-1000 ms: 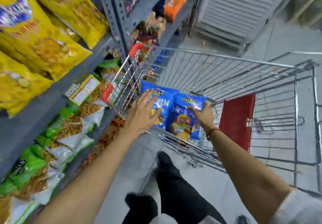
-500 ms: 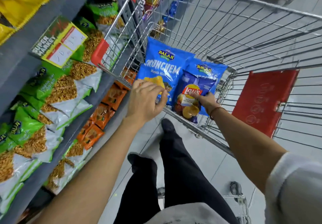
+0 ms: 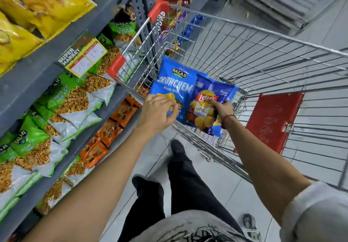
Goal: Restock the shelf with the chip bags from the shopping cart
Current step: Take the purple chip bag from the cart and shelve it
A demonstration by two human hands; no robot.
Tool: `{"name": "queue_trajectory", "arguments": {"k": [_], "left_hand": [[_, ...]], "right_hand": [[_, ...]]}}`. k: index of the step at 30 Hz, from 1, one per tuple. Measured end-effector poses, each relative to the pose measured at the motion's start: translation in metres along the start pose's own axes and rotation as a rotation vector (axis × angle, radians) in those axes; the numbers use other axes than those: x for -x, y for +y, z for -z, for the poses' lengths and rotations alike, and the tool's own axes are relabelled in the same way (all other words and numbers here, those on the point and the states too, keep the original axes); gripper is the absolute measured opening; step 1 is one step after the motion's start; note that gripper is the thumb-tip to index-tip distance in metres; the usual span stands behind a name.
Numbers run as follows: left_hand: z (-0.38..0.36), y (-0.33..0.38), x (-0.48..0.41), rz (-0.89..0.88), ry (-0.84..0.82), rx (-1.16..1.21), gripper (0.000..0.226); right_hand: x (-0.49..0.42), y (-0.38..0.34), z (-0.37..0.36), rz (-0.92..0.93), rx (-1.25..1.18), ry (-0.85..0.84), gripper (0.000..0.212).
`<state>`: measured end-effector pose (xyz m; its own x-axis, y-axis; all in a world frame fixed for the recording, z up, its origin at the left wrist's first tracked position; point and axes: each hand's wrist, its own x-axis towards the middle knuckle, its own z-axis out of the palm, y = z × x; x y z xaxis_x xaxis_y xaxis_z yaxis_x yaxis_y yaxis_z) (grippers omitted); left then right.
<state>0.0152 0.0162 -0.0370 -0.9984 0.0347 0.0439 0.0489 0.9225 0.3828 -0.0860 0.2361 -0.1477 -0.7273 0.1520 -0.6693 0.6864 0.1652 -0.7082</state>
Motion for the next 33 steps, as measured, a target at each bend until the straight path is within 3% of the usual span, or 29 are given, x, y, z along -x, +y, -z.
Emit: {"name": "queue_trajectory", "arguments": {"k": [3, 7, 10, 13, 17, 21, 27, 33], "left_hand": [[0.010, 0.005, -0.001, 0.033, 0.007, 0.044, 0.043], [0.046, 0.004, -0.006, 0.067, 0.148, 0.077, 0.038], [0.100, 0.000, -0.007, 0.064, 0.332, 0.087, 0.031], [0.176, -0.001, 0.004, 0.010, 0.568, 0.010, 0.030], [0.286, 0.000, 0.038, -0.041, 0.853, -0.115, 0.030], [0.375, -0.002, 0.086, -0.011, 1.006, -0.285, 0.028], [0.470, -0.018, 0.173, 0.150, 1.209, -0.518, 0.030], [0.508, -0.051, 0.269, 0.468, 1.267, -0.610, 0.029]], "right_hand": [[0.022, -0.035, 0.003, 0.137, -0.093, -0.018, 0.058], [0.065, -0.103, -0.005, 0.342, -0.166, -0.054, 0.059], [0.113, -0.163, -0.017, 0.500, -0.175, -0.090, 0.052], [0.169, -0.221, -0.030, 0.696, -0.236, -0.144, 0.030], [0.264, -0.287, -0.059, 0.873, -0.371, -0.357, 0.024], [0.359, -0.335, -0.095, 1.025, -0.456, -0.590, 0.017], [0.478, -0.378, -0.155, 1.179, -0.512, -0.887, 0.012], [0.572, -0.386, -0.223, 1.265, -0.476, -1.100, 0.014]]}}
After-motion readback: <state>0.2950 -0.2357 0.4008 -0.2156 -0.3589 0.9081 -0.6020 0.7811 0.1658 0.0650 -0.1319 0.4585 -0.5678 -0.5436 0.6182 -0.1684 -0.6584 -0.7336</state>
